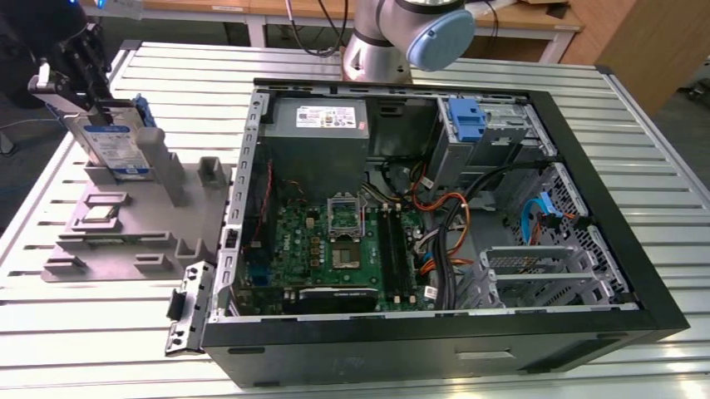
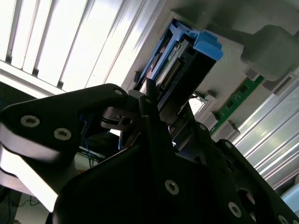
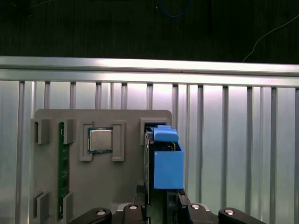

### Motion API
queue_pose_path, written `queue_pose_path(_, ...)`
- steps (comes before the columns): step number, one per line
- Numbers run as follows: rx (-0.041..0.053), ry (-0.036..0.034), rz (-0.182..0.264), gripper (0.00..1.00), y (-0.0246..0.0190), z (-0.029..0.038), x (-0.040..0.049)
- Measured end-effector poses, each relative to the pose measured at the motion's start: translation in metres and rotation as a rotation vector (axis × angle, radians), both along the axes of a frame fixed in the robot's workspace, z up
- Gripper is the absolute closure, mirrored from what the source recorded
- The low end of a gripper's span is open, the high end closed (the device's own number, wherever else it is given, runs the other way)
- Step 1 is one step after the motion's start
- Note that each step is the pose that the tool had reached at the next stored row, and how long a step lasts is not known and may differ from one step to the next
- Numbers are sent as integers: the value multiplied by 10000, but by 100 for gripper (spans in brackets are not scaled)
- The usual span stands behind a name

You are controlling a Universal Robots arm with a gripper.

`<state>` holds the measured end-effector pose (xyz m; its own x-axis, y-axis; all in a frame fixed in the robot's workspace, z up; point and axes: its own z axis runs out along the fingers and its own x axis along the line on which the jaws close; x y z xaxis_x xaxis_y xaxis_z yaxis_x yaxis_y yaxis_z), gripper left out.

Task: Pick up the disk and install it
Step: 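Pick up the disk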

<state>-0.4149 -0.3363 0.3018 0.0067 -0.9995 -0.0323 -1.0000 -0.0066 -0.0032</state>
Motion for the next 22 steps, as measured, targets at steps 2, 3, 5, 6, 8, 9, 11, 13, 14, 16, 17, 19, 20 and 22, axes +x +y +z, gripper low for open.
queue_pose_path(2, 0, 0, 0, 65, 0, 1, 0)
queue_pose_path(3, 0, 0, 1, 65, 0, 2, 0)
queue_pose_path(5, -12, 5, 1, 65, 0, 11, 0)
queue_pose_path(6, -33, 3, 0, 65, 1, 17, 0)
queue_pose_path(8, -89, 1, -1, 65, 0, 40, 0)
queue_pose_path(9, -101, 2, 1, 65, 0, 60, 0)
queue_pose_path(11, -113, 0, 1, 65, 0, 116, 0)
queue_pose_path(13, -120, 1, 0, 65, 0, 174, 0)
queue_pose_path(14, -121, 1, 0, 65, 0, 197, 0)
queue_pose_path(16, -121, -1, 0, 65, 0, 202, 0)
queue_pose_path(17, -120, -2, -1, 65, 0, 202, 0)
queue_pose_path(19, -121, -2, 0, 65, 0, 202, 0)
queue_pose_path(20, -121, -2, 0, 65, 0, 203, 0)
queue_pose_path(22, -121, -2, 0, 65, 0, 203, 0)
